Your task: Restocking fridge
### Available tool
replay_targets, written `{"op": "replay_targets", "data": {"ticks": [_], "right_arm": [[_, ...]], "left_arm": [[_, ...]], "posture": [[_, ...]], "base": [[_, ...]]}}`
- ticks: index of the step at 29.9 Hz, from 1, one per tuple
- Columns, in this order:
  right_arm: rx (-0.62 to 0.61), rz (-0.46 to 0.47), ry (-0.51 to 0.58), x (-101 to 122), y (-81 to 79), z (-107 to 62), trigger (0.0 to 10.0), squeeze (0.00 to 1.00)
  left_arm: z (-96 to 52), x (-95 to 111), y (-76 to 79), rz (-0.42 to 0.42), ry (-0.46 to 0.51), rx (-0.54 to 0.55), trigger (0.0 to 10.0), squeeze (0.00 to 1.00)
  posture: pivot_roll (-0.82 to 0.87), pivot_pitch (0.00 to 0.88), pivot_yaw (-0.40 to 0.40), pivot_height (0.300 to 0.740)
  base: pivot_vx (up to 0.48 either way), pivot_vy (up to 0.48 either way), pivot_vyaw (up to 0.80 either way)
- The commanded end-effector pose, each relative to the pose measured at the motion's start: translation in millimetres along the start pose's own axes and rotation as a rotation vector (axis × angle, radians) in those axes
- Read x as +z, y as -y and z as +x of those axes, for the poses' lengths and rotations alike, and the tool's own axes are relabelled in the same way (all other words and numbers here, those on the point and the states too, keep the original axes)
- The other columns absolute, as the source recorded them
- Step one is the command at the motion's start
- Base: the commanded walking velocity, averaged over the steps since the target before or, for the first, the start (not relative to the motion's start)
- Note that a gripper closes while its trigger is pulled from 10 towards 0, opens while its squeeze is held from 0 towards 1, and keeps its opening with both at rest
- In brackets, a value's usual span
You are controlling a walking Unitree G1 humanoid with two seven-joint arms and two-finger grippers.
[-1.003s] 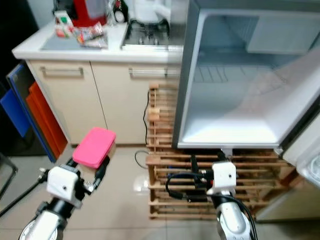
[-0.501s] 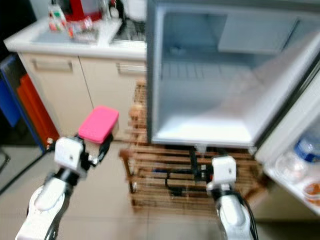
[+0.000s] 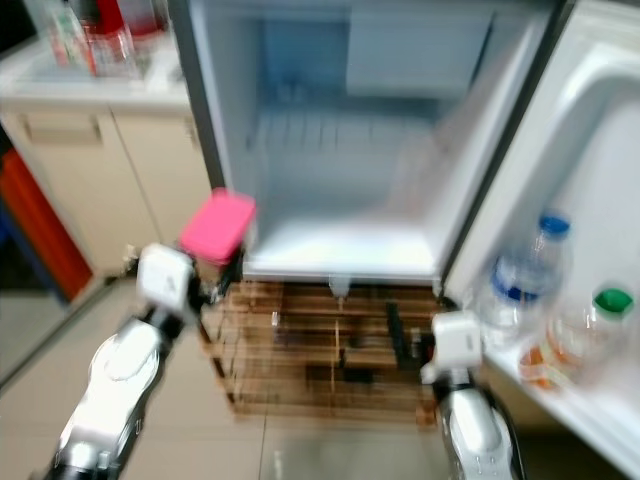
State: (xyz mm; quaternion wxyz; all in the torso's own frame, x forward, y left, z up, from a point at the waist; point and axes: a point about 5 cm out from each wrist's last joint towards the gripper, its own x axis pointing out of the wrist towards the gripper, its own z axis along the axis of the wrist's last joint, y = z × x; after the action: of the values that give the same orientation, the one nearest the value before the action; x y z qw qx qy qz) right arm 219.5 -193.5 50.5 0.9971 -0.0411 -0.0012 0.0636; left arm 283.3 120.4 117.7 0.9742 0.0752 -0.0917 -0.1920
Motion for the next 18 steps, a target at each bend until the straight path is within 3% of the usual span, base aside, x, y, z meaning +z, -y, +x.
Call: {"op": "replay_targets", "data": {"ticks": [1, 2, 3, 5, 11, 18], "right_arm": [[0.01, 0.014, 0.005, 0.4, -2.0, 1.5, 10.0, 0.0], [0.01, 0.014, 0.005, 0.4, -2.0, 1.5, 10.0, 0.0], [0.018, 0.02, 0.005, 0.4, -2.6, 1.5, 10.0, 0.0], [0.04, 0.034, 0.009, 1.2, -5.0, 1.3, 10.0, 0.0], [0.052, 0.021, 0.016, 2.9, -5.2, -1.1, 10.0, 0.0], [0.081, 0.019, 0.016, 5.0, -13.9, 15.0, 10.0, 0.0]], "left_arm": [[11.4, -2.5, 2.0, -0.005, -0.023, -0.023, 10.0, 0.0], [11.4, -2.5, 2.0, -0.005, -0.023, -0.023, 10.0, 0.0], [25.5, 4.7, 9.3, -0.028, 0.006, -0.056, 10.0, 0.0], [32.9, 10.2, 16.7, -0.062, 0.023, -0.083, 10.0, 0.0], [32.7, 2.7, 26.8, -0.091, -0.01, -0.104, 10.0, 0.0], [44.7, 2.5, 34.3, -0.08, -0.015, -0.097, 10.0, 0.0]], "posture": [[-0.1, 0.0, 0.028, 0.74], [-0.1, 0.0, 0.028, 0.74], [-0.11, 0.0, 0.032, 0.74], [-0.11, 0.0, 0.036, 0.74], [-0.13, 0.0, 0.038, 0.74], [-0.13, 0.0, 0.045, 0.74]], "base": [[0.0, 0.0, 0.0], [0.0, 0.0, 0.0], [0.0, 0.0, 0.0], [0.0, 0.0, 0.0], [0.0, 0.0, 0.0], [0.0, 0.0, 0.0]]}}
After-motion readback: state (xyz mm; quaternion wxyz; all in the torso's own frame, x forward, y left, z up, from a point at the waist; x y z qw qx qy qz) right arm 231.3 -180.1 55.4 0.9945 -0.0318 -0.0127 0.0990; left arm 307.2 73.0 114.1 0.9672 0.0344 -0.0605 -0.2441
